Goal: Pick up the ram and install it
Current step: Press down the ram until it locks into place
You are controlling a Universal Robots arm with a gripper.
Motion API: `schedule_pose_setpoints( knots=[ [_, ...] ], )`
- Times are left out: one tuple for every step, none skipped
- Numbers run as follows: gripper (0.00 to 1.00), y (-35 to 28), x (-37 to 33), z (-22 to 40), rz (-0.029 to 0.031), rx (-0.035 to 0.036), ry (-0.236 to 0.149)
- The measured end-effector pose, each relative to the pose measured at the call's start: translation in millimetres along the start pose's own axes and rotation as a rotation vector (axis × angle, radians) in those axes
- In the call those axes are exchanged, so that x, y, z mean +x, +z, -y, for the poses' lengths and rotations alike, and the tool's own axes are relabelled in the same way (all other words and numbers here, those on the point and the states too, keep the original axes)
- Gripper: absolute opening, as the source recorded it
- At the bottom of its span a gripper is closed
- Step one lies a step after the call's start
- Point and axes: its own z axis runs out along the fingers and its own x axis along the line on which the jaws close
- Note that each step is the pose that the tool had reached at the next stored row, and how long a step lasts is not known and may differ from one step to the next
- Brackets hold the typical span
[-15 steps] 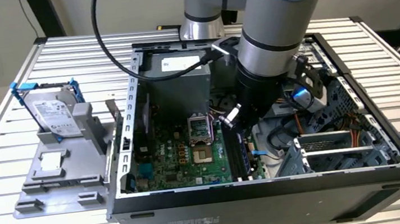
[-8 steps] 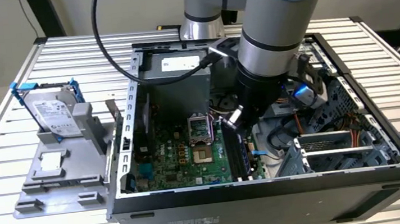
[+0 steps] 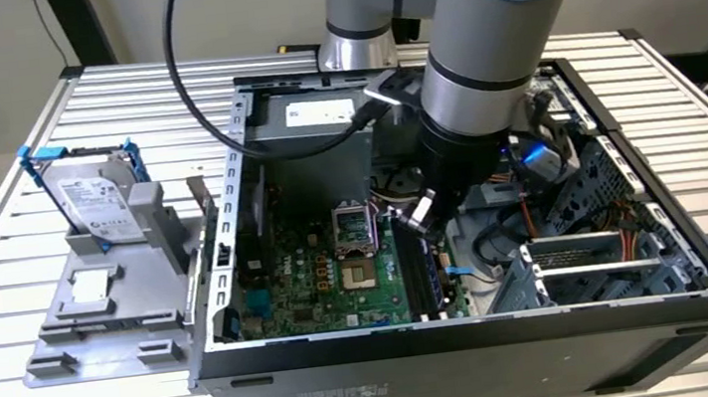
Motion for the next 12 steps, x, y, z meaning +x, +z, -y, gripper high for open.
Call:
schedule_pose_setpoints(
  knots=[
    [0.00, 0.0, 0.0, 0.0, -0.0002, -0.0002, -0.016],
    [0.00, 0.1, 0.0, 0.0, -0.0005, -0.0003, -0.033],
    [0.00, 0.1, 0.0, -0.1, -0.0007, -0.0004, -0.048],
    [0.00, 0.1, 0.0, -0.1, -0.0009, -0.0004, -0.065],
    [0.00, 0.1, -0.1, -0.1, -0.0010, -0.0006, -0.080],
    [0.00, 0.1, -0.1, -0.1, -0.0013, -0.0006, -0.097],
    [0.00, 0.1, -0.1, -0.1, -0.0016, -0.0007, -0.113],
    [0.00, 0.0, -0.1, -0.1, -0.0020, -0.0007, -0.129],
    [0.00, 0.1, -0.1, -0.2, -0.0022, -0.0008, -0.145],
    [0.00, 0.1, -0.1, -0.2, -0.0024, -0.0009, -0.161],
    [0.00, 0.1, -0.2, -0.2, -0.0027, -0.0010, -0.178],
    [0.00, 0.1, -0.2, -0.2, -0.0029, -0.0010, -0.195]
  ],
)
